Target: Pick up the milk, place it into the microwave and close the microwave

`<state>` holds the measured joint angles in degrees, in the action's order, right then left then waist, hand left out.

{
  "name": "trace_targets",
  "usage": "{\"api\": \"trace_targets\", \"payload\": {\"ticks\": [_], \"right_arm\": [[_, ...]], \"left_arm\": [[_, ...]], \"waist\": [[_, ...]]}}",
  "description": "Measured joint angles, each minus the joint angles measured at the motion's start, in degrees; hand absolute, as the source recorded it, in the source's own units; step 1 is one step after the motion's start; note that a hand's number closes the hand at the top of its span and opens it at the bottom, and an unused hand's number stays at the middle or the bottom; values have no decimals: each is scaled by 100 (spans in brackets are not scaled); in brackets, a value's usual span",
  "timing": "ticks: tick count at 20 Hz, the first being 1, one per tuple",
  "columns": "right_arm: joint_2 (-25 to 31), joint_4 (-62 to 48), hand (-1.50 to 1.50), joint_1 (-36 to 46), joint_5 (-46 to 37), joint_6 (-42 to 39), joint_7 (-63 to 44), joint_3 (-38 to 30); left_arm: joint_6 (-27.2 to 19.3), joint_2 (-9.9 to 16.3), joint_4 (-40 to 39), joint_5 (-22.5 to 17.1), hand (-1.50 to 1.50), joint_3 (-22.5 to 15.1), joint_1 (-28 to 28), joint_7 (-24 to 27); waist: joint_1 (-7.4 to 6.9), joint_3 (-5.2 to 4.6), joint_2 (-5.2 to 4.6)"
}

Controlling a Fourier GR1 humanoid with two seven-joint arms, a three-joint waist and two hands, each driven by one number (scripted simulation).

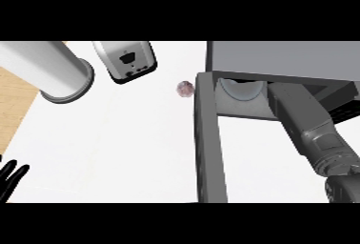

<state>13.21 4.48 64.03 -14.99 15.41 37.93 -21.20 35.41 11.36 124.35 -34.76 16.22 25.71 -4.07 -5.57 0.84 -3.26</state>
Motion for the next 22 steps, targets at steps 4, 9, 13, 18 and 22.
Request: {"api": "trace_targets", "payload": {"ticks": [4,9,13,18,22], "right_arm": [[29,32,-150,-160,159,-892,179,-119],[-138,112,-150,-480,407,-1841,500,-287],[-389,210,-150,-781,592,-2325,688,-375],[-677,434,-150,-1401,641,-2741,960,-250],[-794,709,-150,-1948,599,-2832,1018,-60]], "left_arm": [[316,-99,-95,217,-150,-352,52,34],[712,-154,-415,642,-150,-679,2,90],[845,-365,-637,1222,-150,-968,-152,195],[770,-671,-979,2034,-150,-1252,-503,378],[665,-829,-1146,2466,150,-1464,-733,410]], "waist": [[131,-35,80],[316,-64,197],[439,-76,273],[596,-86,345],[705,-91,388]]}}
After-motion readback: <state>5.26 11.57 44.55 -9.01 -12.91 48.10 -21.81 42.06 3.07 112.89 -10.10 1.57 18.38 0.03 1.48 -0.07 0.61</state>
